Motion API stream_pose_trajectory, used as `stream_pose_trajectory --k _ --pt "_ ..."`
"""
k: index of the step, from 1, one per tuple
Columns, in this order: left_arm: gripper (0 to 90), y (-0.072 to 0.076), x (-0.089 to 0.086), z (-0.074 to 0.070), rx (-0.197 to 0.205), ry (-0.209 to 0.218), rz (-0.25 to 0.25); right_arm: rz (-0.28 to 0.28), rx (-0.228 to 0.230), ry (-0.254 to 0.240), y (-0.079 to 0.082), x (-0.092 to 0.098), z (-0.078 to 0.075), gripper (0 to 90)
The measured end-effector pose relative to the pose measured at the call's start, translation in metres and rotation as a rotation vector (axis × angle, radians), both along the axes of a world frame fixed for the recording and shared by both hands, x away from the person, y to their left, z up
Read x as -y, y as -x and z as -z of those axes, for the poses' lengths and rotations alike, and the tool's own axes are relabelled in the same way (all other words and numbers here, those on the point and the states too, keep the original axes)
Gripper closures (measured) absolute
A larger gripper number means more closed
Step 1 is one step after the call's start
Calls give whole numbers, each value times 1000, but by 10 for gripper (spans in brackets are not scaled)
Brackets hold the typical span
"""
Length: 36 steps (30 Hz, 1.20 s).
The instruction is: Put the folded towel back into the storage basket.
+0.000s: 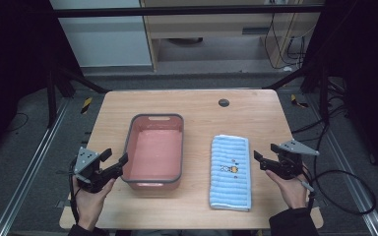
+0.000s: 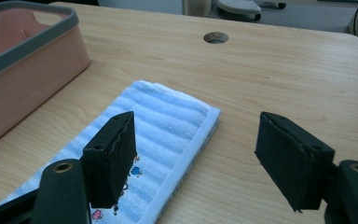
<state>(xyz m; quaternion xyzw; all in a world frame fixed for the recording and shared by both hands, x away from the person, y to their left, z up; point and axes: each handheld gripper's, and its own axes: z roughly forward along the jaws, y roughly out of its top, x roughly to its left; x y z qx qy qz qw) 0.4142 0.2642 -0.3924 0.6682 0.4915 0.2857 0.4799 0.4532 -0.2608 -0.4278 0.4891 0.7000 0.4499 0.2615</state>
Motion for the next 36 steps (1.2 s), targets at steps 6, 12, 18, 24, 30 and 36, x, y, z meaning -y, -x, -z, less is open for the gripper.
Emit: stream_pose_trajectory --k 6,12,18,24,30,36 --pt "353 -1 10 -3 8 1 20 10 8 -16 0 4 -7 295" --pt "355 -3 25 -4 7 2 48 7 21 -22 -3 4 -16 304" --pt "360 -5 44 -7 13 7 83 -4 39 -25 -6 2 -26 315" --pt "363 -5 63 -8 18 -19 120 -10 40 -30 -9 -1 -32 319" --pt "365 -4 82 -8 22 -12 156 -13 34 -24 -11 -1 -33 331" --pt "372 -3 102 -8 18 -13 197 -23 37 -25 -13 -5 -35 346"
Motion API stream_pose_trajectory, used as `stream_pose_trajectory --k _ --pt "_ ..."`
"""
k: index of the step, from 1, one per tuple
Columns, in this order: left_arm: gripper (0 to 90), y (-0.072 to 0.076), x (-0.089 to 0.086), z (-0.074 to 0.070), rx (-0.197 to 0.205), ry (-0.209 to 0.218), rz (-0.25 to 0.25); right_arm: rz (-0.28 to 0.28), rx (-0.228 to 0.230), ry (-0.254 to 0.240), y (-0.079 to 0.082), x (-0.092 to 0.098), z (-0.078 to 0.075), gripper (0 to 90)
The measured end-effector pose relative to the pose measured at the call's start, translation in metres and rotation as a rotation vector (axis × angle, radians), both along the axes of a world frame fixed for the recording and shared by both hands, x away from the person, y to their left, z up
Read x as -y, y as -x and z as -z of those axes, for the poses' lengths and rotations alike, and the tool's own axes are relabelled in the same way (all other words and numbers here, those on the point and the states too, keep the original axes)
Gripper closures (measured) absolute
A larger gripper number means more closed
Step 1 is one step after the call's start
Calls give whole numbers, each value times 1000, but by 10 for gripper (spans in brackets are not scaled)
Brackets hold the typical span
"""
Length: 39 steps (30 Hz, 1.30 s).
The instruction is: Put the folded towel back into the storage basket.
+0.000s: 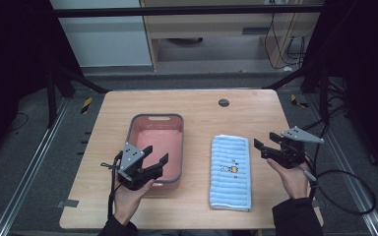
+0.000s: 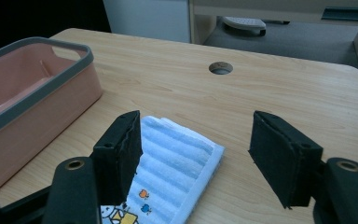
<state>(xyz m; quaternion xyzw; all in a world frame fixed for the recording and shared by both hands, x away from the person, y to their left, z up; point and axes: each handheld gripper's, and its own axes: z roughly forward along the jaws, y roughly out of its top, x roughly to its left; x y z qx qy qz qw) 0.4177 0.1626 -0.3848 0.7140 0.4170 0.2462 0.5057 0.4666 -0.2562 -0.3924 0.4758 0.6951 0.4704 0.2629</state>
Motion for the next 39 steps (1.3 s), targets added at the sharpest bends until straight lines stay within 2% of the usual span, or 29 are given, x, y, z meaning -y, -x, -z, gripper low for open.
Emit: stream_pose_trajectory --k 11,16,19,25,29,33,39 --pt "405 2 32 6 -9 -17 70 -15 -20 4 -6 -6 3 376" --pt "422 5 48 11 -19 -11 103 -25 -31 4 -9 -7 5 386" --pt "427 7 59 16 -24 -27 126 -28 -40 7 -10 -7 7 383" --pt "433 8 77 24 -39 -31 157 -23 -53 -21 -12 -6 12 373" --pt "436 9 87 30 -54 -54 172 -27 -60 -18 -14 -7 14 380" --pt "436 10 95 36 -60 -79 178 -34 -70 10 -15 -8 18 387" --pt "448 7 105 49 -96 -107 185 -36 -82 22 -18 -8 26 395"
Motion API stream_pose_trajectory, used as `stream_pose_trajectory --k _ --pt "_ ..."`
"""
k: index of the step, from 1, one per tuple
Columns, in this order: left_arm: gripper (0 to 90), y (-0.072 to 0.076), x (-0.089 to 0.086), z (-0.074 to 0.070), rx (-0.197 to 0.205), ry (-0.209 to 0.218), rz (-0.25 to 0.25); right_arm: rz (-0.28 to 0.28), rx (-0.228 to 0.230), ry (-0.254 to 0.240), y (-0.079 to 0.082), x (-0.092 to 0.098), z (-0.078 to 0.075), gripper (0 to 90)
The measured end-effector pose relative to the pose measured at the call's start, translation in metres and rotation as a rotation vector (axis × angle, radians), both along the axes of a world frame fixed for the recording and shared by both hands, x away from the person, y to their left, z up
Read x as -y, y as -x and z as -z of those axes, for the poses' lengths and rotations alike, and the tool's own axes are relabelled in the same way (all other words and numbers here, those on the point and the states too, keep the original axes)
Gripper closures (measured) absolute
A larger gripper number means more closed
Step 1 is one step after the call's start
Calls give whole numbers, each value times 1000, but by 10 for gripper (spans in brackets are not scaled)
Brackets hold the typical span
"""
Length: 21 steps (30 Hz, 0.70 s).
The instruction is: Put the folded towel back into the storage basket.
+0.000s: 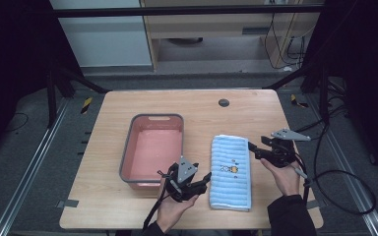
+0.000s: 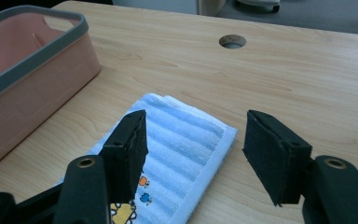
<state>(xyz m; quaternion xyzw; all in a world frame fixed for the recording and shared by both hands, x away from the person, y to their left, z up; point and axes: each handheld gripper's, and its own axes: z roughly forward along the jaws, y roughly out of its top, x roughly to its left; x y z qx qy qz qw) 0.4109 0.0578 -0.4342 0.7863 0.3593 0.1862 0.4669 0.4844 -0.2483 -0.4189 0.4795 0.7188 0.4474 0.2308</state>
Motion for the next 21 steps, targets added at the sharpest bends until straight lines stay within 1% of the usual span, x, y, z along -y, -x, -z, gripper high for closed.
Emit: stream_pose_trajectory --k 10,13,15,18,20,21 --pt "485 -2 14 19 -26 -46 9 -6 -31 26 -5 -4 16 408" --pt "498 -2 17 24 -44 -47 12 -4 -43 31 -7 -4 21 418" --pt "505 -3 18 26 -48 -47 12 2 -48 33 -8 -4 23 425" --pt "516 -2 22 30 -43 -70 10 0 -52 45 -9 -5 25 435" --pt "521 -2 23 33 -49 -75 10 -3 -60 49 -11 -8 27 441" --pt "523 -2 24 35 -56 -81 8 -8 -58 60 -12 -9 29 442"
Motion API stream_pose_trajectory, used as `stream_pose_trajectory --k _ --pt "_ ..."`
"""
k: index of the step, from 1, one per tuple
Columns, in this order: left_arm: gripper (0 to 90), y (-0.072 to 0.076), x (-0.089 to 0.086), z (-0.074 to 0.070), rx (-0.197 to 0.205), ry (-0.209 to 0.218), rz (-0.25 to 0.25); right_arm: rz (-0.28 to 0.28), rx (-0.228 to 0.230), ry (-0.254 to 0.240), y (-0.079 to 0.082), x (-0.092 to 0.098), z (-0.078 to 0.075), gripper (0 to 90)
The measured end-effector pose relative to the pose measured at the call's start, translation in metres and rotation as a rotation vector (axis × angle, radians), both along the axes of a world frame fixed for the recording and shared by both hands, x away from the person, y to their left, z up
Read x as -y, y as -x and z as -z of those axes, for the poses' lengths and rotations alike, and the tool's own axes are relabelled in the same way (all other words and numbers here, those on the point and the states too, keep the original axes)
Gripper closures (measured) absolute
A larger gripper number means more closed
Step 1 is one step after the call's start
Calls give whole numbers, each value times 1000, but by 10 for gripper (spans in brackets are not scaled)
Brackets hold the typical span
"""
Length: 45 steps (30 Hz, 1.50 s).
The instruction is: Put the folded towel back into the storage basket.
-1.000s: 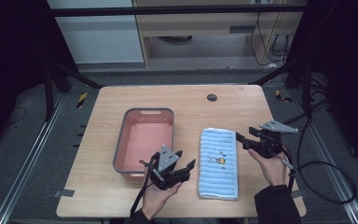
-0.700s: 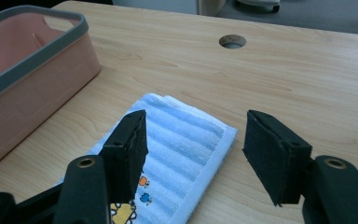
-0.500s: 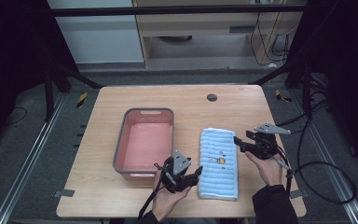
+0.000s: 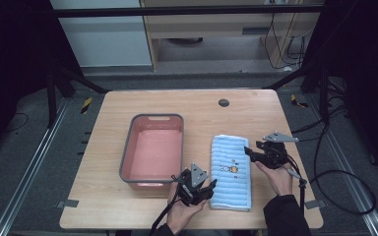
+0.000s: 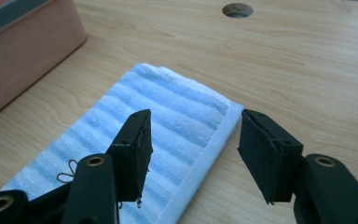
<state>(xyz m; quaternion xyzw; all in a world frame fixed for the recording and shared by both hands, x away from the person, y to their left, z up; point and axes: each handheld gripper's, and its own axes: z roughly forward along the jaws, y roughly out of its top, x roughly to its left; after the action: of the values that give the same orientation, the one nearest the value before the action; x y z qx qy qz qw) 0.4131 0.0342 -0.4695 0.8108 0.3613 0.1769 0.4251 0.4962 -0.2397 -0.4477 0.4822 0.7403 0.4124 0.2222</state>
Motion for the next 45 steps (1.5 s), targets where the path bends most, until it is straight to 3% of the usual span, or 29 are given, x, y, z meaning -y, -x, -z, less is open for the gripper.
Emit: stream_pose_trajectory --k 11,14,20,33,45 --pt "541 -2 5 16 -26 -28 2 -11 -25 44 -6 -8 15 461" --pt "543 -3 7 20 -36 -31 2 -1 -51 52 -8 -7 22 464" --pt "546 -4 8 25 -47 -47 5 -2 -74 17 -11 -5 30 471" --pt "560 -5 13 32 -71 -55 -9 3 -103 4 -15 -4 42 507" --pt "647 -5 19 32 -103 -71 -21 -7 -156 -7 -18 -7 53 525"
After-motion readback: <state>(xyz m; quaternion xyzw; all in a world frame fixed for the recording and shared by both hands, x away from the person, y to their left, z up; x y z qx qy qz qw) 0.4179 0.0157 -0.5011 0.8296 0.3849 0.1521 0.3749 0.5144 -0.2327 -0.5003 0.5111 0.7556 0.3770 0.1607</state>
